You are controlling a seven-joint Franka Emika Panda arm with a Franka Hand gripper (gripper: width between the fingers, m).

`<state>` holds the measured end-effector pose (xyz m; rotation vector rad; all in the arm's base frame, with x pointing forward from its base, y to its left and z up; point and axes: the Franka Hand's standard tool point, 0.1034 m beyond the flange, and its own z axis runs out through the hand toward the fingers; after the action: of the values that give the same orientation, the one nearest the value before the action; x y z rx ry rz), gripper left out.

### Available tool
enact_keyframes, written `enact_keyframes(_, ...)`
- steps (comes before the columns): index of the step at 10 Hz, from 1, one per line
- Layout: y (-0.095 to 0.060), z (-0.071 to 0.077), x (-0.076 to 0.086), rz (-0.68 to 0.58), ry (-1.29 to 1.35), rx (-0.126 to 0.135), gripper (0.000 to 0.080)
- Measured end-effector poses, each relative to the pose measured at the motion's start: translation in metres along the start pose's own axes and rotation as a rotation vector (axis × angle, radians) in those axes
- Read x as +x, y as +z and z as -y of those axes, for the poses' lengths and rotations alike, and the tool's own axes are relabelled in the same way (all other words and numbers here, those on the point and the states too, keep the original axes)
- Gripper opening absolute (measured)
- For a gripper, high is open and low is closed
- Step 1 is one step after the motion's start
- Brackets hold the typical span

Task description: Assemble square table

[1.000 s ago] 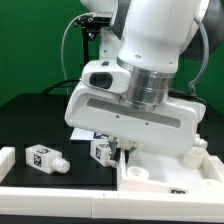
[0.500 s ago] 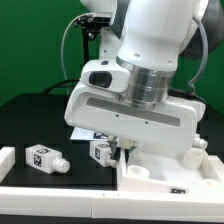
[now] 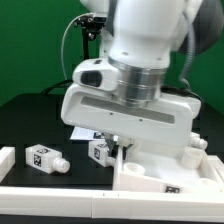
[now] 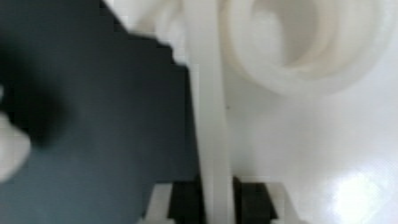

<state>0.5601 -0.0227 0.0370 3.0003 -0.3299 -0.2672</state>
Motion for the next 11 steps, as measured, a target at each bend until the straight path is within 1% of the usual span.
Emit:
enact_keyframes(4,0.002,-0.001,-0.001,0.003,0.021,-0.003,0.0064)
enact_keyframes(6,0.003,-0.001,0.0,-0.012,-0.013,-0.01,0.0064)
enact_keyframes(7,0.005,-0.002,0.001,-0.031,-0.08,-0.024,0.0064)
enact_keyframes(8,0.005,-0.006,0.006,-0.056,-0.142,-0.025,0.0064)
enact_keyframes(11,0.005,-0.038,0.015,-0.074,-0.232,-0.034,0.0063)
